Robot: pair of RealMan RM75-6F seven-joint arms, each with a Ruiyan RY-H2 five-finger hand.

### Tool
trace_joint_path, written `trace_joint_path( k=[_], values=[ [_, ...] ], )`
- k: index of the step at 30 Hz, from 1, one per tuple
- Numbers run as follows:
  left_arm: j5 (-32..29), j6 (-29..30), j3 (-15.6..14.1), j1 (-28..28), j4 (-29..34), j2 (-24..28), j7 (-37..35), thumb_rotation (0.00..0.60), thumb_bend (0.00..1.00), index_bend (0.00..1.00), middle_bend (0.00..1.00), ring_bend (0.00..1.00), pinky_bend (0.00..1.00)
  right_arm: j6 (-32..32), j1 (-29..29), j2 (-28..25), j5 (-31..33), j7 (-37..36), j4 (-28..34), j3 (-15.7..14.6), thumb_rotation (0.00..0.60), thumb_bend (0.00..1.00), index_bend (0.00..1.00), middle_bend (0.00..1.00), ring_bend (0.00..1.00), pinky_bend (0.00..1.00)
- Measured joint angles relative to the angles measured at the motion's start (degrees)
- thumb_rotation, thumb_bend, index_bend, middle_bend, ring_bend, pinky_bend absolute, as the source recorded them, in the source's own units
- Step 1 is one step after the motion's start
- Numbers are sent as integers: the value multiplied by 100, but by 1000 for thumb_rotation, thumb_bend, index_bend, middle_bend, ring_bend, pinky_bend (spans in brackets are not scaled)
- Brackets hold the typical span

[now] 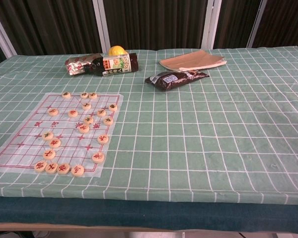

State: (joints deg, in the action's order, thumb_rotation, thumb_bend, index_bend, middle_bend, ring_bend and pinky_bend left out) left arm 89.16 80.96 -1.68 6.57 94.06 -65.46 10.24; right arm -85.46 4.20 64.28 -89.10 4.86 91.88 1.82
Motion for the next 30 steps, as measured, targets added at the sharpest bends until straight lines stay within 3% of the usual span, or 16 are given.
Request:
trace_joint_path(
  k=[7, 9, 11, 15, 17, 19, 22, 30],
  values=[
    [-54, -205, 0, 102, 52, 27, -52, 600, 441, 0, 0, 0, 114, 7, -14, 25, -3, 99, -5, -21, 600, 108, 0, 0, 0, 0],
    [36, -233, -7, 148, 5, -28, -114, 600, 440, 0, 12, 20, 161, -27, -28, 17, -24, 58, -9, -26, 600, 108, 0, 0, 0, 0],
    [171, -259, -23, 204, -84, -137, -280, 600, 435, 0, 138, 175, 343, -35, -34, 14, -68, 40, -18, -47, 600, 108, 0, 0, 0, 0],
    [364, -238, 0, 294, -454, -604, -430, 600, 432, 13, 593, 679, 801, -42, -26, 15, -164, -1, -34, -77, 600, 108, 0, 0, 0, 0],
    [427, -265, 26, 372, -610, -937, -329, 600, 432, 59, 787, 860, 941, -82, -36, 4, -174, -31, -27, -75, 600, 108, 0, 0, 0, 0],
    [449, -363, 57, 477, -675, -1202, -259, 600, 418, 101, 921, 965, 995, -145, -55, -4, -183, -55, -16, -63, 600, 108, 0, 0, 0, 0],
    [417, -685, 108, 676, -643, -1429, -8, 600, 391, 175, 999, 1000, 1000, -223, -83, -5, -213, -79, -6, -48, 600, 108, 0, 0, 0, 0],
    [-121, -1260, 485, 1128, -255, -2156, 975, 600, 366, 273, 1000, 1000, 1000, -138, -60, 6, -229, -64, 0, -73, 600, 108, 0, 0, 0, 0]
  ],
)
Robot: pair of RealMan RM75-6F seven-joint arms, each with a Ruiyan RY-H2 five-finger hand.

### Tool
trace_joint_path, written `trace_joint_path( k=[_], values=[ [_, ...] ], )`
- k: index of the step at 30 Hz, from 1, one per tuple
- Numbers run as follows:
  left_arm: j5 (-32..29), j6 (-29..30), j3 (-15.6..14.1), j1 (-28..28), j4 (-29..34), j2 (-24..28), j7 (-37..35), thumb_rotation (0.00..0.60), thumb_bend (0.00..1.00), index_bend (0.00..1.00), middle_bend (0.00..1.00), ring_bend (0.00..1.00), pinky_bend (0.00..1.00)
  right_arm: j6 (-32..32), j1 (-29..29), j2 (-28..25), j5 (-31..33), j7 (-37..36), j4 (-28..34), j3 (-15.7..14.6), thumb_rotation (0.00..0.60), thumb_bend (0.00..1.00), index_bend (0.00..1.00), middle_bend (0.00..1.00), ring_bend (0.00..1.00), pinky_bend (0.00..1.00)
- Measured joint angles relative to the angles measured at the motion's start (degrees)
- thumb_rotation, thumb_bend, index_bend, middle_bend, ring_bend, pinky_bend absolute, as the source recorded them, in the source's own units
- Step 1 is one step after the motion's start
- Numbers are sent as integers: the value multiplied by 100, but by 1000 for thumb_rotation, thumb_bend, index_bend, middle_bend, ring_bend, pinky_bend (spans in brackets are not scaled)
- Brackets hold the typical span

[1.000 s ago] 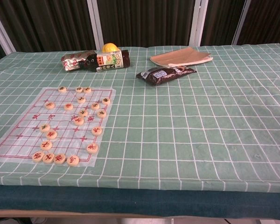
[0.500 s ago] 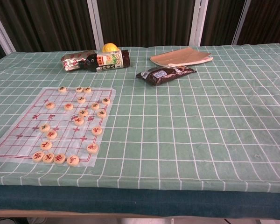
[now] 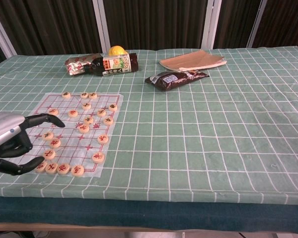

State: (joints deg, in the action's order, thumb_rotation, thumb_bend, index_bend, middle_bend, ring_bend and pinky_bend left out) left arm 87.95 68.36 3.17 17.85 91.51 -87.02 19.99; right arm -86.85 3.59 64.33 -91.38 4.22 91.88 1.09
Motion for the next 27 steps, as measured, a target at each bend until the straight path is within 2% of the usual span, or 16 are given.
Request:
trace_joint_path(
  k=[8, 15, 27],
  values=[
    [-923, -382, 469, 403, -16, -691, 583, 600, 364, 372, 1000, 1000, 1000, 36, 15, -9, 35, -20, 0, 17, 600, 108, 0, 0, 0, 0],
    [-1657, -716, 641, 775, 20, -1108, 1219, 600, 357, 437, 1000, 1000, 1000, 66, 22, -4, 31, -17, 0, 8, 600, 109, 0, 0, 0, 0],
    [-2412, -636, 713, 1156, -82, -1419, 2051, 600, 348, 398, 1000, 1000, 1000, 83, 31, -34, 40, -105, -13, 11, 600, 108, 0, 0, 0, 0]
  ],
)
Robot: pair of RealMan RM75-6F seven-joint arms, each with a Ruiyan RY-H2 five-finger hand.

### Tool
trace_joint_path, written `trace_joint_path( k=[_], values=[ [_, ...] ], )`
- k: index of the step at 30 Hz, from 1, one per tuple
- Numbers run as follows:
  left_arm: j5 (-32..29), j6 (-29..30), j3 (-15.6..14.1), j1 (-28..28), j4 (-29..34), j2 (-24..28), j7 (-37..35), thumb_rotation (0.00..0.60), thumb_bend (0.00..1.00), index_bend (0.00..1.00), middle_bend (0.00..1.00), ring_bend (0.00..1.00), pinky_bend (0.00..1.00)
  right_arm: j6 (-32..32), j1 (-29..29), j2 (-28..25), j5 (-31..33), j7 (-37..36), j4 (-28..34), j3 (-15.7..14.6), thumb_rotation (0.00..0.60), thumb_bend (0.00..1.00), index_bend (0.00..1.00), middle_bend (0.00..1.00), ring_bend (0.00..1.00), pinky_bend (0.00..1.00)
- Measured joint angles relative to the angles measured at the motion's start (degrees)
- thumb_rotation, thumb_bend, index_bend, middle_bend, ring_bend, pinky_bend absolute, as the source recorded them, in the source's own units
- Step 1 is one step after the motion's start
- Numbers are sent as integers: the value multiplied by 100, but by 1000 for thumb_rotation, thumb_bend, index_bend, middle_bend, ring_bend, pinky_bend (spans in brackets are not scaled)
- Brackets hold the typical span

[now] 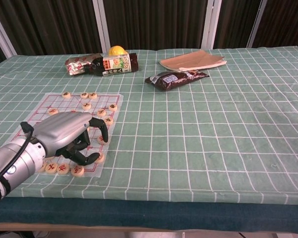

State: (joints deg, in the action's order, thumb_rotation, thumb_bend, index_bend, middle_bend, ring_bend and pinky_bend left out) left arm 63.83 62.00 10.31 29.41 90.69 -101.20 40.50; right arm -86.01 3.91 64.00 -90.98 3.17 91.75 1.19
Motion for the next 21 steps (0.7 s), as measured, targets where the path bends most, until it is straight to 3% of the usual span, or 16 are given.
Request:
trace_joint_path(
  k=[10, 21],
  values=[
    [-272, 203, -195, 105, 263, 70, 432, 600, 346, 396, 1000, 1000, 1000, 0, 1, 13, -33, 3, 0, -16, 600, 108, 0, 0, 0, 0],
    [-381, 339, -362, 183, 163, 24, 413, 600, 347, 396, 1000, 1000, 1000, -25, -11, 15, -37, 10, 4, -14, 600, 108, 0, 0, 0, 0]
  ],
)
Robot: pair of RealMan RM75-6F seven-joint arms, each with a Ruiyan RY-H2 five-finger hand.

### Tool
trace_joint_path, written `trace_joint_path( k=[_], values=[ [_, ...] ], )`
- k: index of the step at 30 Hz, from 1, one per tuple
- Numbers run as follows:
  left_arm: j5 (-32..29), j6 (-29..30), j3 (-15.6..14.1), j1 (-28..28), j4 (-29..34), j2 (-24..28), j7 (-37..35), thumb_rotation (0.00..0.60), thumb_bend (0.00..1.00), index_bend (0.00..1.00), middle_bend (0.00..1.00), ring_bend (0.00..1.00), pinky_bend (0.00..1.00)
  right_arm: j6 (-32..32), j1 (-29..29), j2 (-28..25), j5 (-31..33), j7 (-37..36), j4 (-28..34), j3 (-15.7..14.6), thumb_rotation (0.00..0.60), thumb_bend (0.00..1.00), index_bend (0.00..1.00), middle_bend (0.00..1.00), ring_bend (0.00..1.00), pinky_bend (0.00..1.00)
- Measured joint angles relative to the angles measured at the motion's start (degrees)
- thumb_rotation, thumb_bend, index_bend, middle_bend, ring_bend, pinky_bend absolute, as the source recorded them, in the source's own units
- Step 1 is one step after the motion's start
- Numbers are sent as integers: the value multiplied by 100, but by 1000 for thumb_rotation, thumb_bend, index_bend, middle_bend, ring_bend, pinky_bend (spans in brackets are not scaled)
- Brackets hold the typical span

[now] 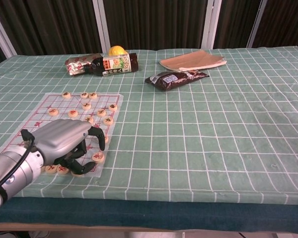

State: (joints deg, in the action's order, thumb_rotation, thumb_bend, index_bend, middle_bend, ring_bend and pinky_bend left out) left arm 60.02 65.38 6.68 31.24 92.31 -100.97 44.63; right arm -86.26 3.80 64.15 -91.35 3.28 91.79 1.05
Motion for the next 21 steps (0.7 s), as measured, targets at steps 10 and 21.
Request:
trace_joint_path(
  k=[10, 21],
  values=[
    [11, 143, -142, 48, -53, -37, 144, 600, 345, 420, 1000, 1000, 1000, -15, -18, -8, -9, 17, 24, -16, 600, 108, 0, 0, 0, 0],
    [31, 147, -161, 96, -155, -59, 4, 600, 344, 519, 1000, 1000, 1000, -1, -27, -20, 20, 39, 56, -15, 600, 107, 0, 0, 0, 0]
  ],
)
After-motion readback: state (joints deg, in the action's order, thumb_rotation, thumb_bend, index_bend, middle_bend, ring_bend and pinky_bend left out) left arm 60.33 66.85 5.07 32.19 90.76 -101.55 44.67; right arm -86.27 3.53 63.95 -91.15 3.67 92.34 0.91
